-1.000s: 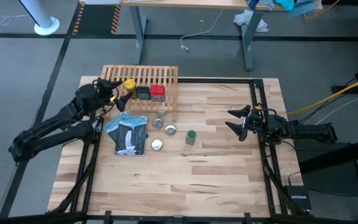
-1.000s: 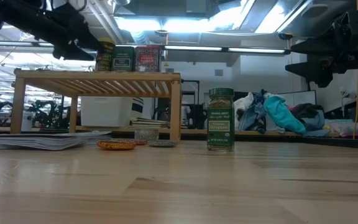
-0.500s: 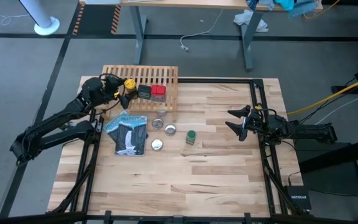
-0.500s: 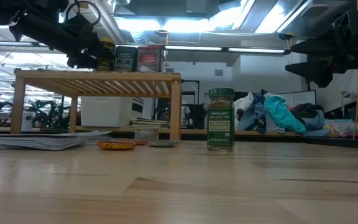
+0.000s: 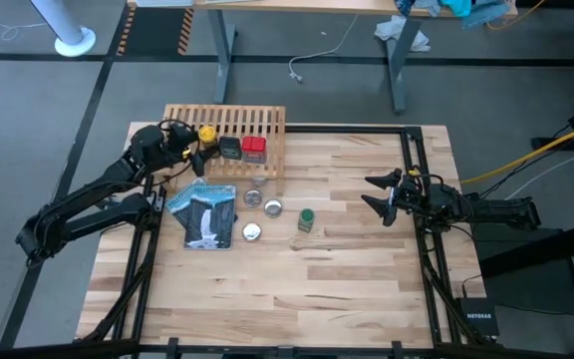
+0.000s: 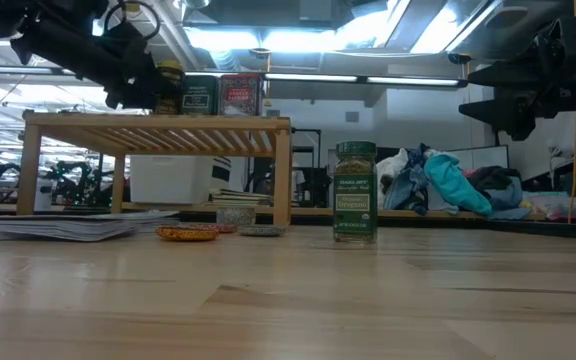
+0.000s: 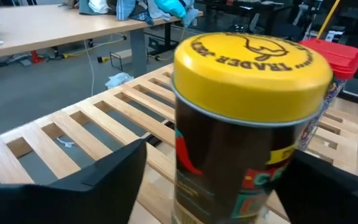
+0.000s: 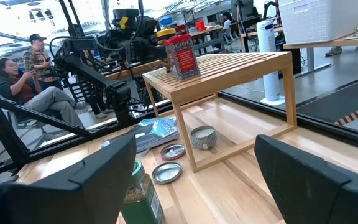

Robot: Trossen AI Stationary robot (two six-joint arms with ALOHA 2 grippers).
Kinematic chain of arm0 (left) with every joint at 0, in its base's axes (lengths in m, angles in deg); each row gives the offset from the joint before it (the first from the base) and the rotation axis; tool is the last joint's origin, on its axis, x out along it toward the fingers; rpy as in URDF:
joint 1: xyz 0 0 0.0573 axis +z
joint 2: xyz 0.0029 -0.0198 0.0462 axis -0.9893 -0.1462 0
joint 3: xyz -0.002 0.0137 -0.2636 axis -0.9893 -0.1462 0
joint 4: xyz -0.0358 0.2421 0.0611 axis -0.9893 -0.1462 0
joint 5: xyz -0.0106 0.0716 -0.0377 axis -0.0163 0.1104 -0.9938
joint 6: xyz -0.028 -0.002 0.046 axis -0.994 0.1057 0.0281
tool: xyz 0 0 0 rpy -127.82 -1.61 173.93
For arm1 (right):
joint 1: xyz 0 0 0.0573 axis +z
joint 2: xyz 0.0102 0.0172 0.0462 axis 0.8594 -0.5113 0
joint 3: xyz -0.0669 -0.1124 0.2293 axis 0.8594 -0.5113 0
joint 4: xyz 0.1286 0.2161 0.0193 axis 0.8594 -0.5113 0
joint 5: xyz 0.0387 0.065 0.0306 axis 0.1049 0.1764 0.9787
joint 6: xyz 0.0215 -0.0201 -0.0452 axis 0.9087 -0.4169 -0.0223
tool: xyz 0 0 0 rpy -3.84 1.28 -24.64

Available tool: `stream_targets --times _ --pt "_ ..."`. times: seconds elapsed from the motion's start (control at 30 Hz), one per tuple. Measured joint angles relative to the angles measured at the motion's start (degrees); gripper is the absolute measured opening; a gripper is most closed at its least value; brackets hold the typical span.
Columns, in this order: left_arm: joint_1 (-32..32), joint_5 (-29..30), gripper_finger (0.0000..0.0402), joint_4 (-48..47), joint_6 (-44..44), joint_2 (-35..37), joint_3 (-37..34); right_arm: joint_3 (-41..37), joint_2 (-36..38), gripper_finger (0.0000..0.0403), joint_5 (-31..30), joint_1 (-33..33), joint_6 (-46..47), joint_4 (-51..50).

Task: Shelf spices
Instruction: Remove the yellow seasoning from the shelf

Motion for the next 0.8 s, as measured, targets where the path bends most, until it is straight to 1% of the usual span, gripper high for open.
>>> stream_targets --times 0.23,0.3,0.5,0.67,0.8 --pt "0.0 0.1 0.0202 0.2 -0.9 0.0 0.0 0.0 0.0 0.0335 0.0 0.0 0.0 0.0" --pt "0.0 0.1 0.0186 0.2 -1.7 0.0 0.0 0.0 0.0 0.0335 0.0 0.0 0.0 0.0" --pt "0.0 0.6 0.0186 -0.5 -1.8 2.1 0.0 0.0 0.0 0.0335 0.0 0.0 0.0 0.0" --pt "0.0 1.7 0.0186 -3.6 -1.8 6.8 0.0 0.0 0.0 0.0335 0.0 0.0 0.0 0.0" --pt "-0.4 1.7 0.0186 -4.5 -3.7 11.2 0.0 0.0 0.0 0.0335 0.0 0.0 0.0 0.0"
